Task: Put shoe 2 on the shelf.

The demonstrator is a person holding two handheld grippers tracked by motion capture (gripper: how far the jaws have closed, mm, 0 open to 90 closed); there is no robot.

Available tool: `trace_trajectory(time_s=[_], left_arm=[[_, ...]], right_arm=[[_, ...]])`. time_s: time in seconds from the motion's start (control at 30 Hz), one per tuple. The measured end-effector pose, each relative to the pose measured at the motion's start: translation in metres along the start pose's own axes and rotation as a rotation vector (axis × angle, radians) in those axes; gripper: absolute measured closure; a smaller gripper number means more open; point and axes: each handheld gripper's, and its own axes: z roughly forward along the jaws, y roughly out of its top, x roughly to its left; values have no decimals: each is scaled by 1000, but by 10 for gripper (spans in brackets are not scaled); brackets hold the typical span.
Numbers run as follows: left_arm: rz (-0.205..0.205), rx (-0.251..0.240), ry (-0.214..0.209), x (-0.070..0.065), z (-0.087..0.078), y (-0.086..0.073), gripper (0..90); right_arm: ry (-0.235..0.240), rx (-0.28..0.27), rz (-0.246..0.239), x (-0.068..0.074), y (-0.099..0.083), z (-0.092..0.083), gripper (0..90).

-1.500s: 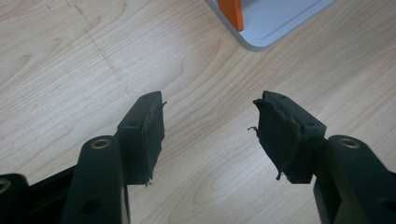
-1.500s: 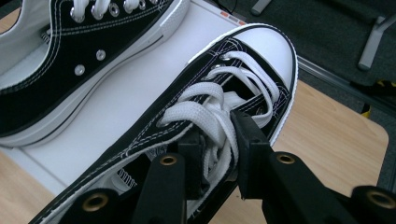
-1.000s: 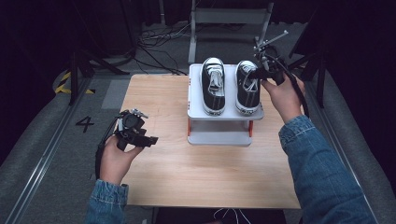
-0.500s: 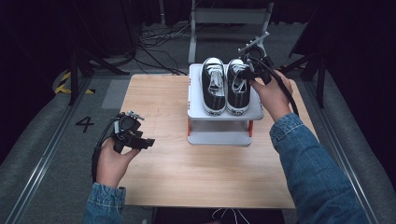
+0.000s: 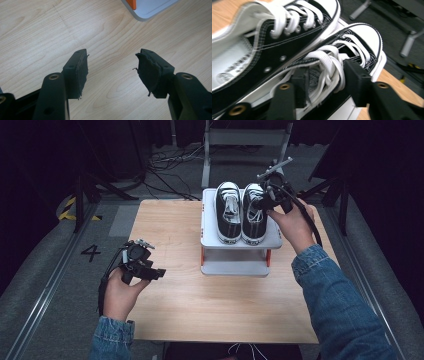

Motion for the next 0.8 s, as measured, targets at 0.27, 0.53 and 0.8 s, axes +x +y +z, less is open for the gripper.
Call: trace_trajectory(time_s=[0.27,0.53,0.8], left_arm=[[8,1,2,0,0,-1,414],[17,-3,9,-3,1,0,413],[32,8,14,-2,7,-1,407]], right_arm=[[76,-149,53,-6,-30,-51,456],[74,-150,46,-17,-77,-79,438],[74,-110,100,-30,-148,-86,440]])
